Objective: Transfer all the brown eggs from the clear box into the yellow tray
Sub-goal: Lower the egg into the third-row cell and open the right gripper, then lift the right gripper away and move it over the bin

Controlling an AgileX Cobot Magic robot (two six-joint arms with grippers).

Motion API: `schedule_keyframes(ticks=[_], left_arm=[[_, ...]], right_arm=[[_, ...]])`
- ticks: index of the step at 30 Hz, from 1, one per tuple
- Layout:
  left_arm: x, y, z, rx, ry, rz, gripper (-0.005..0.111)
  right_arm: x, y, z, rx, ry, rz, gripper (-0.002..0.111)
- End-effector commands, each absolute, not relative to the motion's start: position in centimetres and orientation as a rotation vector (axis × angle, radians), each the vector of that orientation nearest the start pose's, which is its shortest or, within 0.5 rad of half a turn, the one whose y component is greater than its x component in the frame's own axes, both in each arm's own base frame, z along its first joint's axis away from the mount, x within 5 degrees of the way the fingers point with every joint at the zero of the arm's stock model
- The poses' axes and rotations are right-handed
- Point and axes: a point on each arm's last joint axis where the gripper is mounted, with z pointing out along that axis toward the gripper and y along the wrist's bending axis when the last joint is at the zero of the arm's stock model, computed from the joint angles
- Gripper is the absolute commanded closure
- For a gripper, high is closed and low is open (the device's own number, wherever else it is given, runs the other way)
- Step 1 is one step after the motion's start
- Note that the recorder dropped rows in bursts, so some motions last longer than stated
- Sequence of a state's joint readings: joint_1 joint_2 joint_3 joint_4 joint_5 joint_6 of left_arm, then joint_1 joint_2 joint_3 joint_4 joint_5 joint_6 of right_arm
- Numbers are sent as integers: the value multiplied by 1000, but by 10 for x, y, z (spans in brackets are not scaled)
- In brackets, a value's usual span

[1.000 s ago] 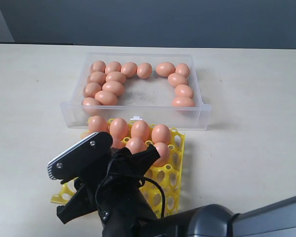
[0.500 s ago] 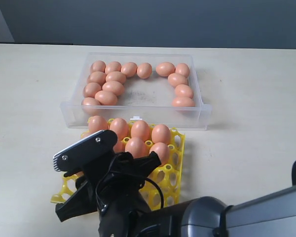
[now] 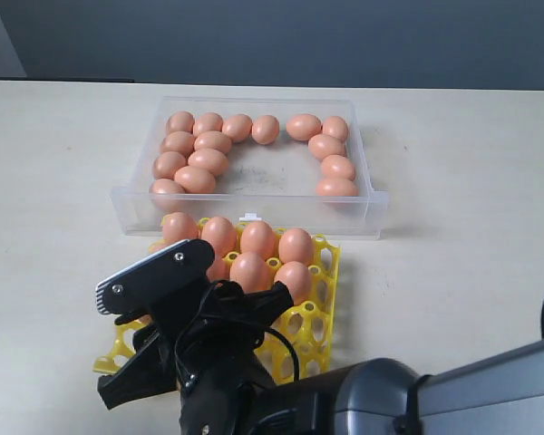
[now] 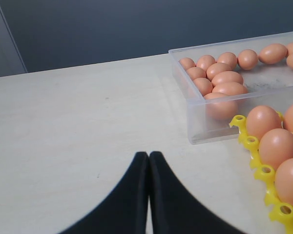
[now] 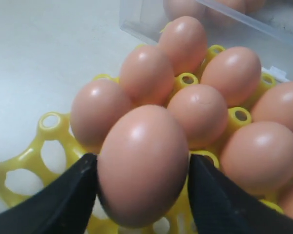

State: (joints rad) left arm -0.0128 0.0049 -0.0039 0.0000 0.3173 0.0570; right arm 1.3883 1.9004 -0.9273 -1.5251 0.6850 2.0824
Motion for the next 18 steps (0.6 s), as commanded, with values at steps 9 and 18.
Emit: schedule_keyframes(ticks=[9, 18], left_arm=[[54, 0, 185, 58, 1792, 34, 106], [54, 0, 185, 58, 1792, 34, 106]], right_arm=[[128, 321, 168, -483, 2081, 162, 47], [147, 288, 248, -279, 1980, 264, 71]])
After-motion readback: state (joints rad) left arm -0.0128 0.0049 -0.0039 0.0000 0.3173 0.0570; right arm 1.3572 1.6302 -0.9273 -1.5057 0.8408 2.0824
